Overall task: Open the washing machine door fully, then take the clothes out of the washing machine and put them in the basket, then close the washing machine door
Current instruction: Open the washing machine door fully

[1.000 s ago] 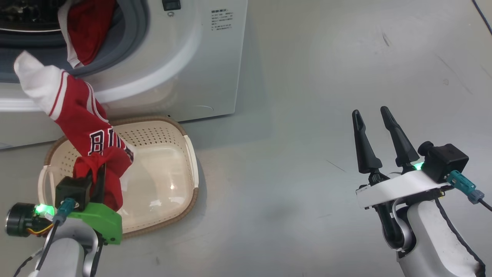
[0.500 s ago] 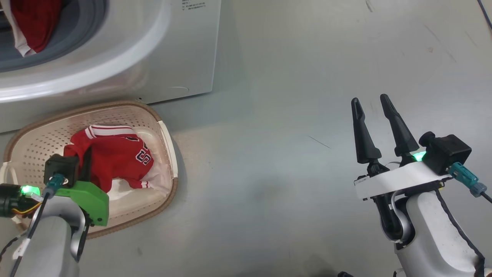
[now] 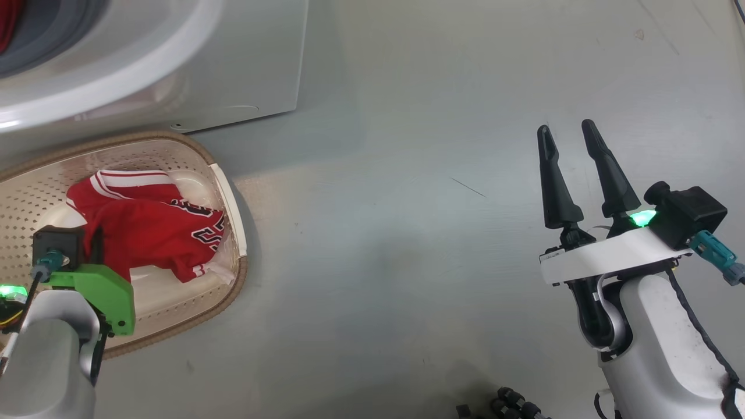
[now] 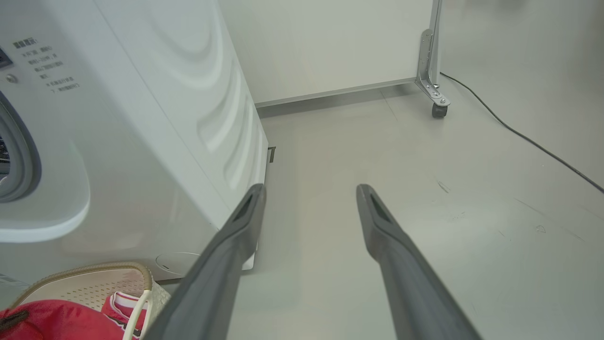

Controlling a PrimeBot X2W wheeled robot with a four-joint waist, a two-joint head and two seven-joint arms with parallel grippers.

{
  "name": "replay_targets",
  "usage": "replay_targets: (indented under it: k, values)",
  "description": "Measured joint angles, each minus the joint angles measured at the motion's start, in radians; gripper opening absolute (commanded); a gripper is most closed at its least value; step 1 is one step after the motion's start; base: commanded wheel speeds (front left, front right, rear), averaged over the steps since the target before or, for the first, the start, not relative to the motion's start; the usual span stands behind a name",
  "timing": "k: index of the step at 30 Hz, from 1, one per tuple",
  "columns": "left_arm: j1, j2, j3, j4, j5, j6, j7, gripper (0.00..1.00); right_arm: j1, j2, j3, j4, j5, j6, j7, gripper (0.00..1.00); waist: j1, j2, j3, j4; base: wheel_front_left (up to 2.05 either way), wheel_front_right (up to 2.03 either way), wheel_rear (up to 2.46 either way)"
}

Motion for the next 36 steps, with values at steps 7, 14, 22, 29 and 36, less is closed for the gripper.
replay_targets:
  k: [7, 14, 22, 29, 36]
  values:
    - [-0.042, -0.010, 0.005, 0.050, -0.005, 0.000, -0.026, 1.00, -0.001, 0.002, -0.009, 0.001, 0.000, 0.000, 0.000, 1.00, 0.0000, 0.0000, 0.007, 0.003, 0.00, 0.00, 0.00]
    - [-0.050, -0.036, -0.010, 0.116, -0.005, -0.002, -0.042, 1.00, -0.001, 0.002, -0.016, 0.013, -0.004, 0.000, 0.000, 1.00, 0.0000, 0.0000, -0.012, 0.018, 0.00, 0.00, 0.00]
    - [-0.053, -0.045, -0.010, 0.161, -0.007, -0.004, -0.101, 1.00, -0.001, 0.002, -0.016, 0.024, -0.004, 0.000, 0.000, 1.00, 0.0000, 0.0000, -0.058, 0.039, 0.00, 0.00, 0.00]
    - [-0.063, -0.085, -0.016, 0.157, -0.023, -0.021, -0.160, 1.00, -0.001, 0.000, -0.025, 0.035, -0.004, 0.000, 0.000, 1.00, 0.0000, 0.0000, -0.113, 0.063, 0.00, 0.00, 0.00]
    - [-0.076, -0.124, -0.030, 0.088, -0.023, -0.030, -0.179, 1.00, 0.008, -0.010, -0.045, 0.047, -0.004, 0.000, 0.000, 1.00, 0.0000, 0.0000, -0.175, 0.100, 0.00, 0.00, 0.00]
